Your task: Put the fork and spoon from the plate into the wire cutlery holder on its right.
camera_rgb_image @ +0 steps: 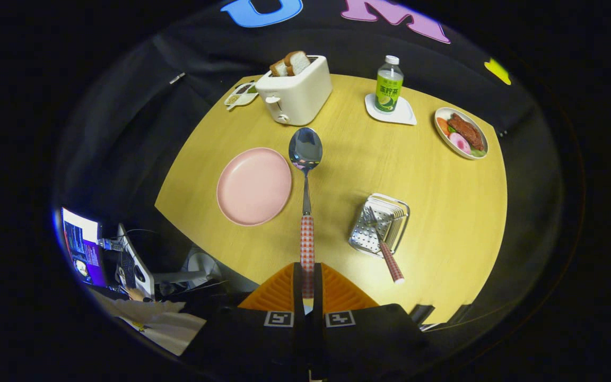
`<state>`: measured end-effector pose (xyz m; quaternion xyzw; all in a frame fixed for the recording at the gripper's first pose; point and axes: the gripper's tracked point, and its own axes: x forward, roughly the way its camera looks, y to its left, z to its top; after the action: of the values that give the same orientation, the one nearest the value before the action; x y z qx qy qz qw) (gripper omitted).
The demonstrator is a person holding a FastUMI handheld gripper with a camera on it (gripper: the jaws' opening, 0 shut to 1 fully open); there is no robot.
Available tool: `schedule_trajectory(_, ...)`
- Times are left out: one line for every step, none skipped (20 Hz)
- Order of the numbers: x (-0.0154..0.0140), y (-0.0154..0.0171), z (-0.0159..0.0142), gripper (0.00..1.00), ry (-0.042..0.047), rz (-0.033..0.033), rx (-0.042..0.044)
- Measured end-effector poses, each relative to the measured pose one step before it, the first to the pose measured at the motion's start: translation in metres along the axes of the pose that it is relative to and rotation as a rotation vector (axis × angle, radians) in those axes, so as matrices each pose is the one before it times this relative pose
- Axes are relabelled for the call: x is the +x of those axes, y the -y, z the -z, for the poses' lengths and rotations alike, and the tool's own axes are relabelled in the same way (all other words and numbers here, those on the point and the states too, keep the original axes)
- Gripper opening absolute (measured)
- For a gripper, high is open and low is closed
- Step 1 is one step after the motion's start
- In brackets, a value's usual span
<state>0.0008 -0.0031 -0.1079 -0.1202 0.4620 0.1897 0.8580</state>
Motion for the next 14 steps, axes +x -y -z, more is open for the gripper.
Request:
schedule_trajectory(-0.00568, 0.00923, 0.00450, 0.07, -0.02002, 0.01253, -0.01027)
schedule_trajectory(-0.00423, 0.00879, 0.00385, 0.07, -0.02194, 0.01355, -0.01252)
schedule_trajectory(-0.00374, 0.00799, 0.00278, 0.07, -0.02178, 0.01002, -0.01022)
schedule_trajectory(-0.00402, 0.00803, 0.00411, 0.07, -0.02564, 0.01015, -0.01608)
schedule_trajectory(-0.00079, 0.00675, 0.00310, 0.07, -0.02302, 0.01357, -0.02348)
schedule_trajectory(-0.00035, 0.00711, 0.00410, 0.07, -0.03320, 0.01275, -0.02966)
schedule_trajectory(-0.00030, 0.00559, 0.00250, 0.07, -0.02633, 0.00960, -0.02779)
schedule_trajectory(-0.00037, 0.00450, 0.00164, 0.07, -0.02501, 0.00125, -0.02554)
schedule_trajectory(0.00144, 0.00273, 0.00069, 0.07, -0.02798, -0.00571, -0.01953)
schedule_trajectory(0.00263, 0.00256, -0.00023, 0.07, -0.03090, -0.01083, -0.01568)
schedule_trajectory(0.00082, 0.00320, 0.00173, 0.07, -0.02907, -0.00656, -0.01294)
schedule_trajectory(0.00036, 0.00510, 0.00251, 0.07, -0.02642, 0.00160, -0.01763)
schedule_trajectory(-0.00025, 0.00543, 0.00161, 0.07, -0.02613, 0.00293, -0.02187)
schedule_trajectory(-0.00047, 0.00506, 0.00287, 0.07, -0.02626, -0.00066, -0.02103)
